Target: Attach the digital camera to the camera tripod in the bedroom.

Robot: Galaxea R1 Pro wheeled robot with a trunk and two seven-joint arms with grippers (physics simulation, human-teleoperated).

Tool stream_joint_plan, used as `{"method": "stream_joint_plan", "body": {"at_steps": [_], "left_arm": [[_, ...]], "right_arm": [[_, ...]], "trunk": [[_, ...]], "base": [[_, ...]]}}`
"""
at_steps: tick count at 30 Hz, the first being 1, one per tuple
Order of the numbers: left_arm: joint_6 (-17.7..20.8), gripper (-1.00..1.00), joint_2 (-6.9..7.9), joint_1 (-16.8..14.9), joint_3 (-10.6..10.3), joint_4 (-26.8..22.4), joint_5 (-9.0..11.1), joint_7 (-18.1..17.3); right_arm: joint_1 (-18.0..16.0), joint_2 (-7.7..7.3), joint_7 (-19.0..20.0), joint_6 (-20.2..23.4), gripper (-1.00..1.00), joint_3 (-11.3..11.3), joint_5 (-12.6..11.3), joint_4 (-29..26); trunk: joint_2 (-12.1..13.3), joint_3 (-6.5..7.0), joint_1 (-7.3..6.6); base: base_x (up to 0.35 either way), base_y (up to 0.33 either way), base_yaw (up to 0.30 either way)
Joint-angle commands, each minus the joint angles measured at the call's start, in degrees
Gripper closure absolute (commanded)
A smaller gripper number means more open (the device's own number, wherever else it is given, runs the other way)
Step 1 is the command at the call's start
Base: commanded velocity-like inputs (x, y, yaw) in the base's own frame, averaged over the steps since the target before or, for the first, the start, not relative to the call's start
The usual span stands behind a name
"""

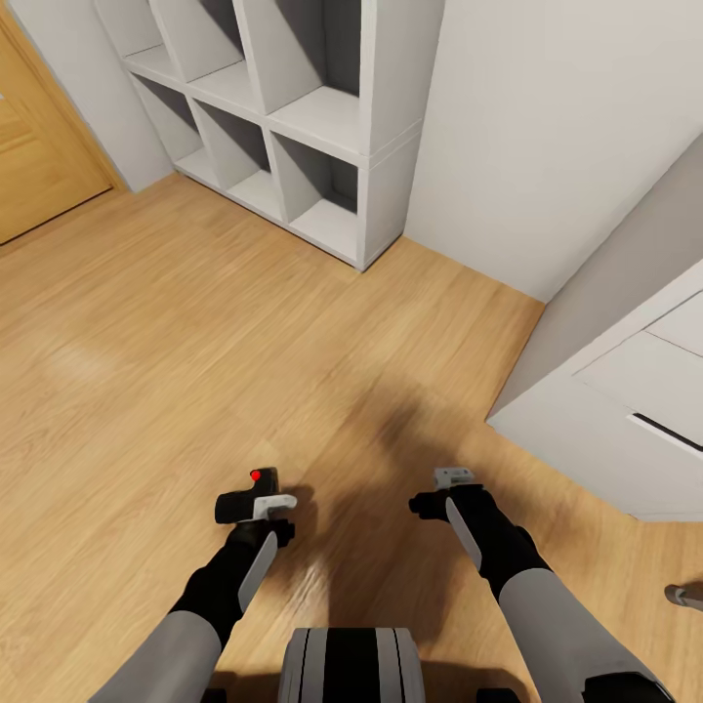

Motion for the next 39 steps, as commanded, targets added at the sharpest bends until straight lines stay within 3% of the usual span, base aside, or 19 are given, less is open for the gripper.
{"method": "stream_joint_plan", "body": {"at_steps": [1, 13, 39], "left_arm": [[0.12, -1.00, 0.06, -0.01, -0.19, -0.07, 0.64, 0.55], [-0.07, -1.00, 1.13, -0.01, 0.13, -0.03, 0.88, 0.66], [-0.07, -1.00, 1.22, -0.01, 0.08, -0.07, 1.01, 0.66]], "right_arm": [[-0.01, -0.02, -0.21, 0.27, -1.00, 0.12, -0.24, -0.08], [-0.02, -0.02, -0.20, 0.20, -1.00, 0.06, -0.26, -0.08], [-0.01, -0.02, -0.29, -0.16, -1.00, 0.13, -0.36, 0.00]], "trunk": [[-0.01, -0.03, -0.01], [-0.01, -0.03, -0.01], [-0.01, -0.03, -0.01]], "base": [[0.000, 0.000, 0.000], [0.000, 0.000, 0.000], [0.043, 0.000, 0.000]]}}
